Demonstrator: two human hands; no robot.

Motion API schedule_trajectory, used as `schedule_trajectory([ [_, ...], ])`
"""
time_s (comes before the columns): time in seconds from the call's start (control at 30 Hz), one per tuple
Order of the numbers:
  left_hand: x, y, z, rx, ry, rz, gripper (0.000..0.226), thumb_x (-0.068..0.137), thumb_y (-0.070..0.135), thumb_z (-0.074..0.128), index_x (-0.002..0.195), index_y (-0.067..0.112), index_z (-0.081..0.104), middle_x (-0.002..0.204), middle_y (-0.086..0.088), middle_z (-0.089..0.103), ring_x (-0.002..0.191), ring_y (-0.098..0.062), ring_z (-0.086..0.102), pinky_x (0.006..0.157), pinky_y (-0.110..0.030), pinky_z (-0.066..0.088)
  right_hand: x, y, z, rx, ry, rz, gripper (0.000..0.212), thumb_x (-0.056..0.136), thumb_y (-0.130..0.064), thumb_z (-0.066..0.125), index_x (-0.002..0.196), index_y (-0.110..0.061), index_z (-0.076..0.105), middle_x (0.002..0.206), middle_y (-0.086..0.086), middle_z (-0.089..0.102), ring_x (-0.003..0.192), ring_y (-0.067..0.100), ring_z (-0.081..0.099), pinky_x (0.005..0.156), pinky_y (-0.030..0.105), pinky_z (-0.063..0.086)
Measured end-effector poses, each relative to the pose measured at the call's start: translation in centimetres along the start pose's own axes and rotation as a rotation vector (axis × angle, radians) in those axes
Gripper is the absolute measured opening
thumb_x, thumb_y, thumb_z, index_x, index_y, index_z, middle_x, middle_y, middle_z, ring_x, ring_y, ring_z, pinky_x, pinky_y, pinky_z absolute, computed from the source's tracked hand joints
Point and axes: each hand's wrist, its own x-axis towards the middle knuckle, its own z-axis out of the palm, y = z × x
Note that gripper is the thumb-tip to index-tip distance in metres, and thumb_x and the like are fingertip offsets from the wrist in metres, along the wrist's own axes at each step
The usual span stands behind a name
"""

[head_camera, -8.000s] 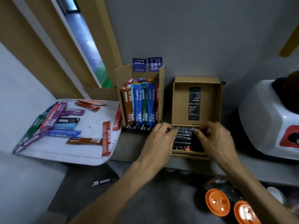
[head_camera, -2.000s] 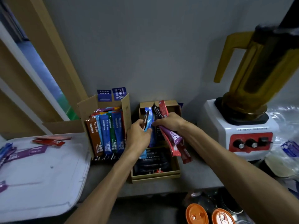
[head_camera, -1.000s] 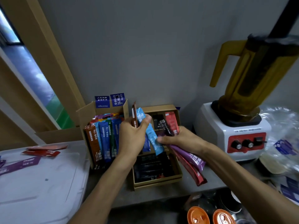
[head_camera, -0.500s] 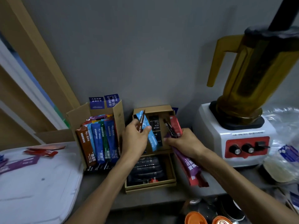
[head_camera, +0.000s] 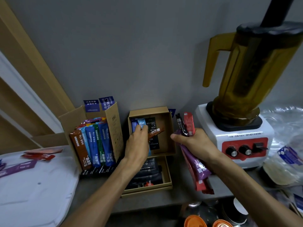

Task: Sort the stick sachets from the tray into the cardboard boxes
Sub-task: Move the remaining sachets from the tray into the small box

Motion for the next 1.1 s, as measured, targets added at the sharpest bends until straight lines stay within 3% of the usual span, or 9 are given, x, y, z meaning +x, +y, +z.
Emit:
schedule_trajectory([
  [0.1, 0.0, 0.0, -0.2, -0.010, -0.026, -0.034, 0.032, 0.090, 0.006, 0.065, 0.120, 0.013, 0.054, 0.116, -0.004, 0.053, 0.098, -0.023, 0.064, 0.075, -0.031, 0.055, -0.3, -0.2, -0.1, 0.002, 0.005, 0.003, 0.019, 0.086, -0.034, 0.075, 0.086, -0.017, 0.067, 0.066, -0.001, 0.068, 0.056, 0.011, 0.065, 0.058, 0.022, 0.049],
  [0.2, -0.2, 0.4, -1.1, -0.322, -0.057, -0.149, 0.026, 0.095, 0.034, 0.062, 0.113, 0.020, 0.050, 0.105, 0.006, 0.049, 0.088, -0.007, 0.053, 0.066, -0.014, 0.041, -0.7, -0.3, -0.4, 0.020, 0.005, 0.002, 0.017, 0.087, -0.033, 0.074, 0.085, -0.018, 0.067, 0.068, 0.000, 0.068, 0.058, 0.011, 0.065, 0.058, 0.021, 0.049],
  [0.3, -0.4, 1.0, -2.2, -0.899, -0.070, -0.394, 0.027, 0.102, 0.042, 0.039, 0.103, 0.021, 0.055, 0.089, 0.000, 0.052, 0.078, -0.012, 0.051, 0.070, -0.025, 0.043, -1.0, -0.2, -0.6, 0.011, -0.010, 0.014, 0.019, 0.087, -0.033, 0.074, 0.086, -0.017, 0.066, 0.068, 0.000, 0.067, 0.058, 0.011, 0.065, 0.058, 0.021, 0.050],
  [0.4, -0.1, 1.0, -2.8, -1.129, 0.034, -0.515, 0.026, 0.105, 0.028, 0.038, 0.109, 0.017, 0.062, 0.091, -0.001, 0.059, 0.084, -0.012, 0.055, 0.084, -0.032, 0.045, -1.1, -0.3, -0.7, 0.014, -0.021, 0.026, 0.021, 0.086, -0.034, 0.074, 0.088, -0.015, 0.065, 0.066, -0.001, 0.067, 0.055, 0.011, 0.065, 0.055, 0.021, 0.050],
  [0.47, -0.2, 1.0, -3.1, -1.146, -0.002, -0.502, 0.021, 0.104, 0.027, 0.046, 0.116, 0.018, 0.061, 0.100, -0.001, 0.064, 0.093, -0.012, 0.062, 0.085, -0.033, 0.050, -1.3, -0.4, -0.8, 0.017, -0.021, 0.025, 0.022, 0.086, -0.034, 0.074, 0.088, -0.013, 0.065, 0.065, 0.000, 0.066, 0.052, 0.010, 0.065, 0.052, 0.018, 0.050],
  [0.53, -0.3, 0.8, -3.2, -1.170, -0.008, -0.485, 0.012, 0.100, 0.024, 0.057, 0.110, 0.026, 0.062, 0.104, 0.002, 0.068, 0.096, -0.011, 0.066, 0.080, -0.031, 0.053, -1.4, -0.6, -0.8, 0.019, -0.018, 0.021, 0.021, 0.086, -0.033, 0.074, 0.087, -0.014, 0.065, 0.066, 0.001, 0.066, 0.051, 0.009, 0.064, 0.049, 0.015, 0.050],
  [0.73, -0.6, 0.5, -3.7, -1.126, 0.000, -0.470, 0.021, 0.091, 0.021, 0.068, 0.112, 0.020, 0.066, 0.104, 0.004, 0.070, 0.096, -0.010, 0.068, 0.077, -0.028, 0.056, -1.8, -0.7, -1.0, -0.023, -0.008, 0.018, 0.025, 0.085, -0.037, 0.074, 0.091, -0.014, 0.064, 0.070, 0.001, 0.067, 0.052, 0.008, 0.065, 0.050, 0.015, 0.047],
  [0.93, -0.9, -1.2, -4.0, -0.829, 0.258, -0.397, 0.003, 0.095, 0.025, 0.063, 0.097, 0.024, 0.065, 0.093, 0.005, 0.072, 0.085, -0.004, 0.071, 0.071, -0.024, 0.058, -2.1, -0.6, -1.2, 0.004, 0.002, 0.015, 0.029, 0.084, -0.037, 0.075, 0.091, -0.011, 0.065, 0.070, 0.004, 0.068, 0.053, 0.010, 0.066, 0.051, 0.017, 0.049],
  [1.1, -0.5, -0.6, -3.1, -0.701, 0.100, -0.346, 0.005, 0.097, 0.022, 0.060, 0.099, 0.023, 0.065, 0.093, 0.007, 0.069, 0.085, -0.003, 0.068, 0.064, -0.016, 0.052, -2.0, -0.7, -1.4, 0.001, 0.005, 0.009, 0.030, 0.084, -0.039, 0.074, 0.094, -0.011, 0.066, 0.076, 0.007, 0.070, 0.061, 0.016, 0.068, 0.056, 0.021, 0.047],
])
